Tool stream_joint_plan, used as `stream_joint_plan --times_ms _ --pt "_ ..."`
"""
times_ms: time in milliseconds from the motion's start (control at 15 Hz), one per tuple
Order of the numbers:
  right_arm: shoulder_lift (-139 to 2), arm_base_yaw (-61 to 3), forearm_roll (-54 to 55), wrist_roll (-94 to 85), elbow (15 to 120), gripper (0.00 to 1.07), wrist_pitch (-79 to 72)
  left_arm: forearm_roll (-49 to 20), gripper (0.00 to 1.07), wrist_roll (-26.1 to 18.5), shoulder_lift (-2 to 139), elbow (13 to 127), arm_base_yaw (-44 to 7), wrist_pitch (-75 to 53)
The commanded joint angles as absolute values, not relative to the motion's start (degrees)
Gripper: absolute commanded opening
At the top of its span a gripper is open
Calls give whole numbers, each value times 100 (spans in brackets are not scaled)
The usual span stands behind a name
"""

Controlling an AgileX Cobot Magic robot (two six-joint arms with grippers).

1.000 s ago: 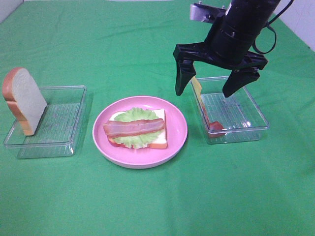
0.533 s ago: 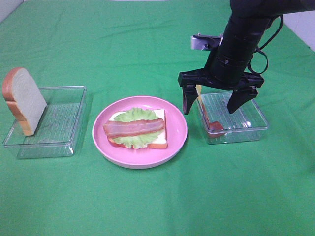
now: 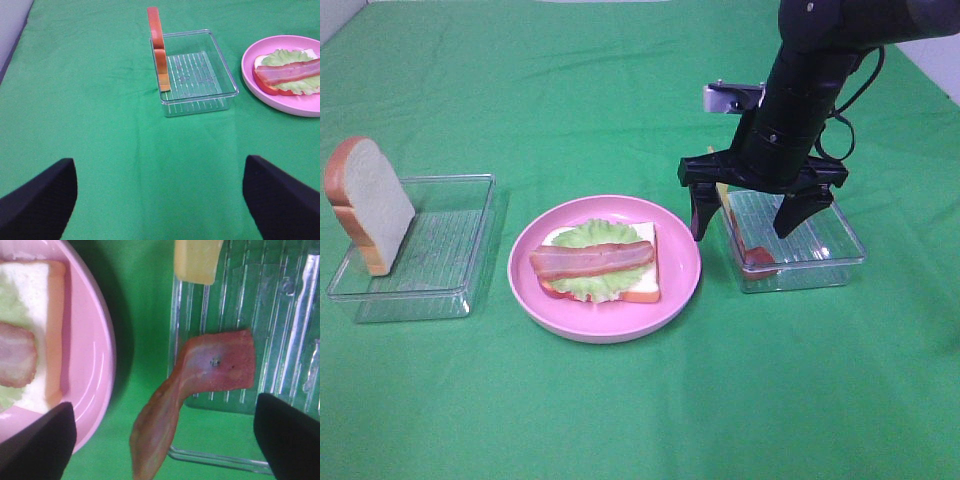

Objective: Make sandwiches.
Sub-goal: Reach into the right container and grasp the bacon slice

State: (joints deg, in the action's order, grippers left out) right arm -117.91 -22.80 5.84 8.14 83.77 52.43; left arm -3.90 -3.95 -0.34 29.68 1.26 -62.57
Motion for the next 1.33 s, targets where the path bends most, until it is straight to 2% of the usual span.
stream_joint_plan --times_ms 67,333,467,533,867,1000,1067,1133,1200,1333 --pt "-11843 -2269 590 751 8354 90 5334 -413 84 -355 -120 2951 97 -6171" --pt "-11832 -2269 584 756 8354 72 5334 -413 84 -355 -120 2951 97 -6171" --pt "-11832 -2269 584 768 8354 57 5334 -413 84 -355 -120 2951 97 -6171" --pt "-11832 -2269 584 768 8354 54 5334 -413 84 -355 -120 2951 97 -6171" --pt "-11832 -2275 584 768 8354 54 5340 -413 84 -355 -120 2951 97 -6171" --pt "-11832 -2275 584 768 8354 46 5340 -413 84 -355 -120 2951 97 -6171" --pt "-11832 -2275 579 768 8354 36 5340 -413 84 -355 -120 2951 97 -6171" --pt "-11832 -2275 533 768 8354 17 5340 -413 84 -355 -120 2951 97 -6171" --pt "-11832 -2275 516 768 8354 10 5340 -413 84 -355 -120 2951 97 -6171" --pt "-11832 -2275 516 768 8354 4 5340 -413 84 -355 -120 2951 97 -6171"
